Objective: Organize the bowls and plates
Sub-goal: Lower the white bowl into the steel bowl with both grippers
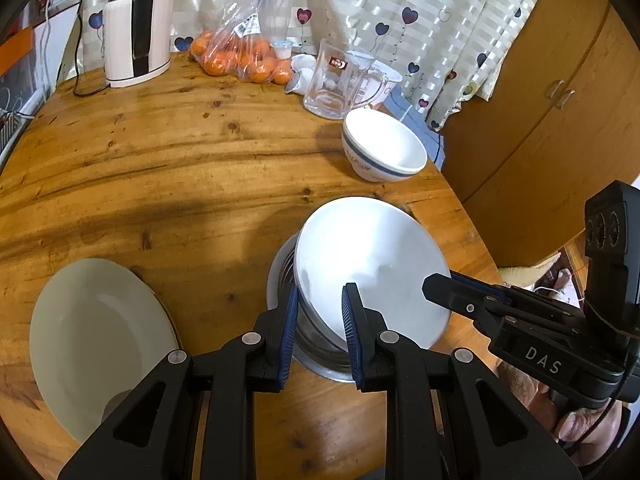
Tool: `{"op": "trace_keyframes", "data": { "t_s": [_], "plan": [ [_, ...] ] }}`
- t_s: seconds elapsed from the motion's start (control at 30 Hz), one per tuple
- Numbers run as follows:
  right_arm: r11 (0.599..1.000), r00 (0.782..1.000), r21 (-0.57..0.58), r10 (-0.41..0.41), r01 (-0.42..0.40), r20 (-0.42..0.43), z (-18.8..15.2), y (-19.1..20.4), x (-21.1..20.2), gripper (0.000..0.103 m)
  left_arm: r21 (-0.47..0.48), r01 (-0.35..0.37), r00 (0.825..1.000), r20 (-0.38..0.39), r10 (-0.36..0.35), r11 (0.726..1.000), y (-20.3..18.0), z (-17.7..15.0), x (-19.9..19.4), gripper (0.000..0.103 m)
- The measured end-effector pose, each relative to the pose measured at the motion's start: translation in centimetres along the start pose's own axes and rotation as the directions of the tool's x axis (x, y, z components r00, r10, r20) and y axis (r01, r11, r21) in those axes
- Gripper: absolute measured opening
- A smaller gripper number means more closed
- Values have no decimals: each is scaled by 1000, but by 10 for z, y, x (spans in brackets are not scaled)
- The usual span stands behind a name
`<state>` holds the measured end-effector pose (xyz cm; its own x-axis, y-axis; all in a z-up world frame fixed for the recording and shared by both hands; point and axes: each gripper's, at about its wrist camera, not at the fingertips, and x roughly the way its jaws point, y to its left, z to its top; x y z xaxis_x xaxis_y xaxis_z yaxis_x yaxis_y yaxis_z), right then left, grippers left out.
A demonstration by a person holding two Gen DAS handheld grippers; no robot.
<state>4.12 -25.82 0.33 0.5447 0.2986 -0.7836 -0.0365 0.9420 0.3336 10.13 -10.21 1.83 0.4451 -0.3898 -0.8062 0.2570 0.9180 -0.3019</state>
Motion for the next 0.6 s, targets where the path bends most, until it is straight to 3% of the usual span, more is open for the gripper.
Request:
{"op": "trace_keyframes", "data": {
  "t_s": [0.6],
  "plan": [
    [1000, 999, -9, -14, 14, -32, 1, 3, 11, 18, -22, 12, 999, -41, -13, 1000, 11, -6, 13, 22]
  ]
}}
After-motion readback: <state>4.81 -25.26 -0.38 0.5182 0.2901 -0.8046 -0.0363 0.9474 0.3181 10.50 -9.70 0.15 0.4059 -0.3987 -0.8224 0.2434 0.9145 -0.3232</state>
